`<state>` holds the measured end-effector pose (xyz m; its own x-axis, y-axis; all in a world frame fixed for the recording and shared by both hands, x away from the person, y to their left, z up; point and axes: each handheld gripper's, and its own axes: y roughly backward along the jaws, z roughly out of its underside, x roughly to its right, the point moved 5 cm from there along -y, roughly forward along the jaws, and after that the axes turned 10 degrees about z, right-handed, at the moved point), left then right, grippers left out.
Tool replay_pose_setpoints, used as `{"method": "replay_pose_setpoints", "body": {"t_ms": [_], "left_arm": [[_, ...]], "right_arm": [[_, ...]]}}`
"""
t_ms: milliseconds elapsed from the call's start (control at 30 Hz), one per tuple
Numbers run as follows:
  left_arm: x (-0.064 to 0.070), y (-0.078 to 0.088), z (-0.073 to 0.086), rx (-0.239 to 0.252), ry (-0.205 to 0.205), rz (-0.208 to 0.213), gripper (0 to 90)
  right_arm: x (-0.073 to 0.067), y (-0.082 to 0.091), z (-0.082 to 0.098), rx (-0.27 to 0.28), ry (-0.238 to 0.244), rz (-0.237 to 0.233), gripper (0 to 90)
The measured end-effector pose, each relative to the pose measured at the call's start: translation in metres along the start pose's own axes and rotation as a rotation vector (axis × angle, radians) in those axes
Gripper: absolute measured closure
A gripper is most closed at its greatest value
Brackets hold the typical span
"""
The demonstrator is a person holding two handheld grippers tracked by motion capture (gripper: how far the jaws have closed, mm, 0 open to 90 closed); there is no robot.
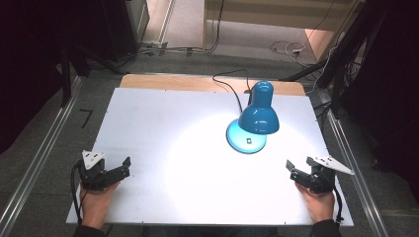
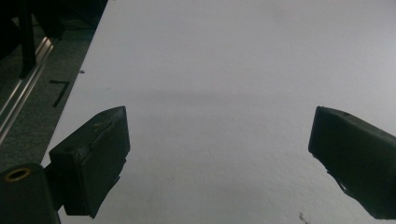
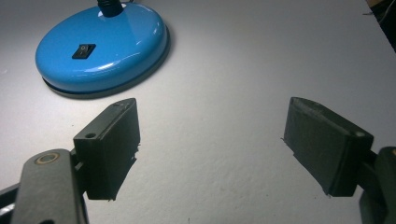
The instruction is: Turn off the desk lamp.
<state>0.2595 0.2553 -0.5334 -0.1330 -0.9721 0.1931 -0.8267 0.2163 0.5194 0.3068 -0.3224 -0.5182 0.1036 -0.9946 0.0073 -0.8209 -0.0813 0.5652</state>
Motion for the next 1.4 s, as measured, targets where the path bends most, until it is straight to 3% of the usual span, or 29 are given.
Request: {"method": "replay_pose_setpoints", "body": {"t_ms": [1400], "left_arm": [[-0.001,0.001,0.0,0.0,0.004,-0.002,5.8]], "right_arm": [[-0.025,-0.014,-0.012,-0.007,0.03,-0.032,13.6]]}}
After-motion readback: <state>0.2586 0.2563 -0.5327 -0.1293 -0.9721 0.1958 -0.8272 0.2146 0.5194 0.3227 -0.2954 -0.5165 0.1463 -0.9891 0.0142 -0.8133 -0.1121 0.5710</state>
